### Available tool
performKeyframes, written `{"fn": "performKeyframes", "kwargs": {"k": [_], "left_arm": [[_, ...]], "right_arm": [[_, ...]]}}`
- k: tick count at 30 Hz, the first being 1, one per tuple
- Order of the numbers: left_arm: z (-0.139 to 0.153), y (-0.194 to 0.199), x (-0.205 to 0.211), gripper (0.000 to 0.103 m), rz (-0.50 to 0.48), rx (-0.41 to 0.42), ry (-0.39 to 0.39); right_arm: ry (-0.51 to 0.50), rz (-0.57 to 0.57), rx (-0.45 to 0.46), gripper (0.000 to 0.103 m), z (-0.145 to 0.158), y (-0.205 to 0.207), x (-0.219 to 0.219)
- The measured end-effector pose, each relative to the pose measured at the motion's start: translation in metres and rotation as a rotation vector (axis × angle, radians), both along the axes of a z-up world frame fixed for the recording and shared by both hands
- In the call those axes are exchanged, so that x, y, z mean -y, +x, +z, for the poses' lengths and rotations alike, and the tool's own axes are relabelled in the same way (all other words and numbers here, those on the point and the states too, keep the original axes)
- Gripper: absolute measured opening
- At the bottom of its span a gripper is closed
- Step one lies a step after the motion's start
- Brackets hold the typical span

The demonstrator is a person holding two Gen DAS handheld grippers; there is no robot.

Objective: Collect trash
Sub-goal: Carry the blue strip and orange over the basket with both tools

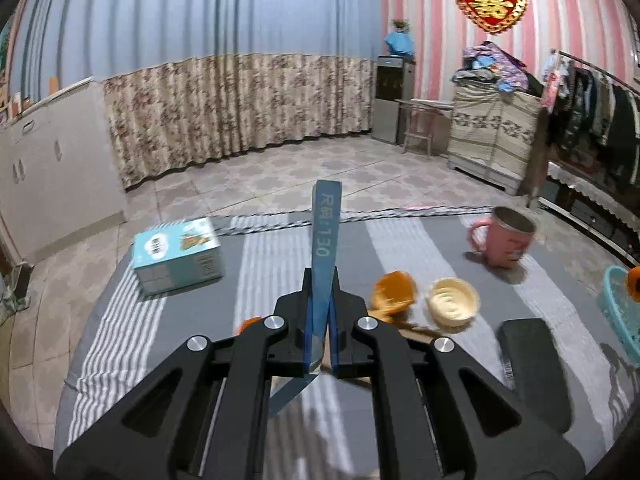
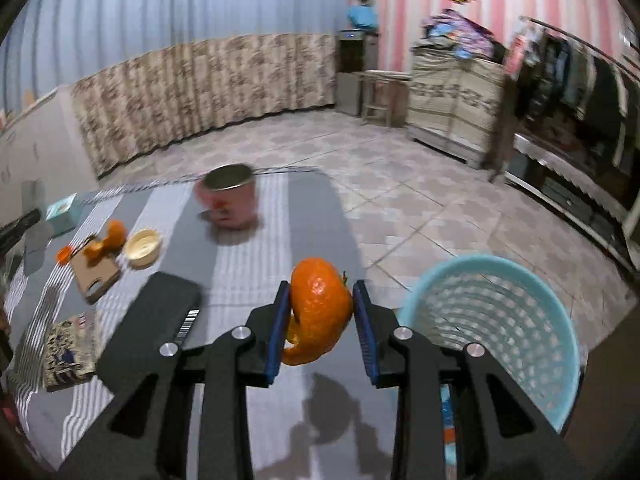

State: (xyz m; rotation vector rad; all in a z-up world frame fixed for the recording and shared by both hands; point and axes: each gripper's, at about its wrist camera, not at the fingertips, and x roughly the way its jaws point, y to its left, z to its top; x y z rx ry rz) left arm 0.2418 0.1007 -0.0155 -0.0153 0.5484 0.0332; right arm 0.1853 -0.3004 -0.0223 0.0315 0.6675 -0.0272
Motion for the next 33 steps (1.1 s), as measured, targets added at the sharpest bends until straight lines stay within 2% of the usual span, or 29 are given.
{"fn": "performKeyframes", "kwargs": {"k": [4,11,15,20,24,33], "left_arm": [[0.011,-0.001,0.034,0.005,-0.049,0.011,0.005],[0.019,0.002,0.1,0.005,-0.137,0.012,-0.014],[0.021,0.002,0.151,0.005,-0.205,0.012,-0.03],[0.02,-0.004,0.218,0.005,-0.308,0.013,-0.037],[0.017,-0.012,0.276,0.005,-0.398,0.012,-0.033],[-0.002,-0.032,0.379,0.005,-0.566,-0.018,-0.022]], "right_arm": [[0.024,-0.073,0.017,0.032,0.0,-0.002,0.039],[0.016,-0.121,0.033,0.032,-0.003,-0.004,0.072],[0.002,-0.147,0.033,0.032,-0.003,-0.007,0.095],[-0.001,-0.213,0.059,0.032,0.004,-0.016,0.129],[-0.006,-0.27,0.036,0.032,-0.006,-0.018,0.155],[-0.007,-0.31,0.005,0.032,-0.017,-0.018,0.179]]}}
